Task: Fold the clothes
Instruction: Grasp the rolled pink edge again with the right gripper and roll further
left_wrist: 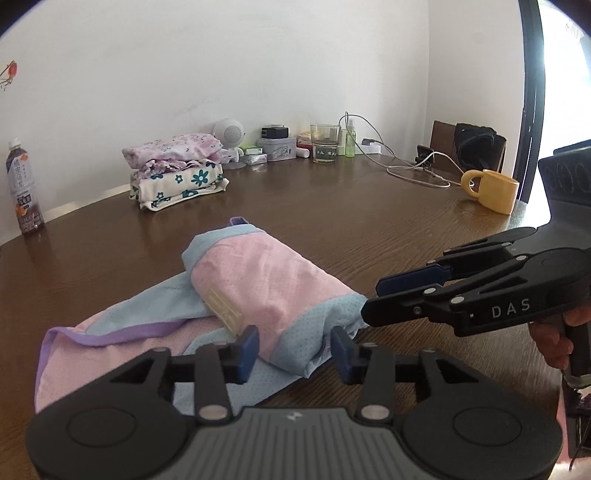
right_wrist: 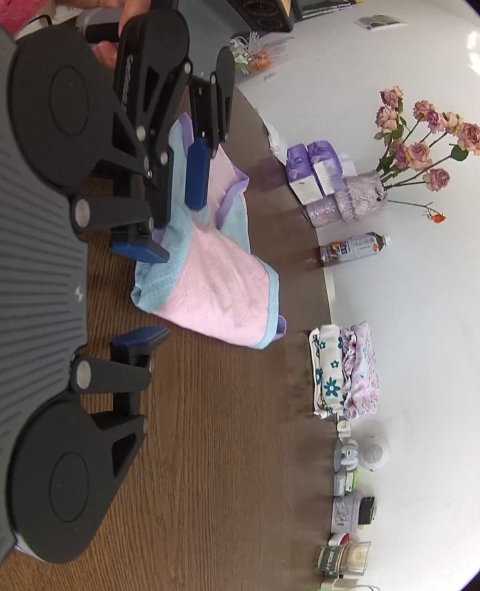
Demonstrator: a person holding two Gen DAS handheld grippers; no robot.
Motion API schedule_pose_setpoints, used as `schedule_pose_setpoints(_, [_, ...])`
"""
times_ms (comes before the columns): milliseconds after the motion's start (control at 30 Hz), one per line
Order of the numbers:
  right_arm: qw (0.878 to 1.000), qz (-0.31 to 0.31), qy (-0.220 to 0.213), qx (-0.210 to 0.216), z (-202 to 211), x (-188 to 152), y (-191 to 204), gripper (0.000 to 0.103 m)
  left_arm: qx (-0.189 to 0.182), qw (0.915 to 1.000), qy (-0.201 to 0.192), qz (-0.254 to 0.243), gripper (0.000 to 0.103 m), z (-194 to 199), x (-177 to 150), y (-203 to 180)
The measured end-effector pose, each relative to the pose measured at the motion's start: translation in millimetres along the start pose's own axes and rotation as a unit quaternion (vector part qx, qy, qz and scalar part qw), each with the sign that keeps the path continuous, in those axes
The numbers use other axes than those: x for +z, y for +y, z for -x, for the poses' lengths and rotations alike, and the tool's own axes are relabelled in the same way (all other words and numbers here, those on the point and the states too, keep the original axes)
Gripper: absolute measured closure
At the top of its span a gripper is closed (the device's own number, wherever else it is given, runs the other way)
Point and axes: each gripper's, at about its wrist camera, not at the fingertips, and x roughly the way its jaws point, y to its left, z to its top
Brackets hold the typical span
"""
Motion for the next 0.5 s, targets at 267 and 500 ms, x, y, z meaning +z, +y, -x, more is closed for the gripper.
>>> schedule_pose_setpoints(267, [0.987, -0.155, 0.000, 0.047, -27.9, 21.6, -46.8, 0.053, -0.031, 0.9991, -0.017, 0.024, 0.053, 4.5, 11.0, 7.1])
schedule_pose_setpoints(500, [0.985, -0.157, 0.036, 0.053, -61.0, 32.9, -48.9, 0.057, -0.001, 0.9988, -0.006, 0.048, 0.049, -11.0, 30.6, 27.2])
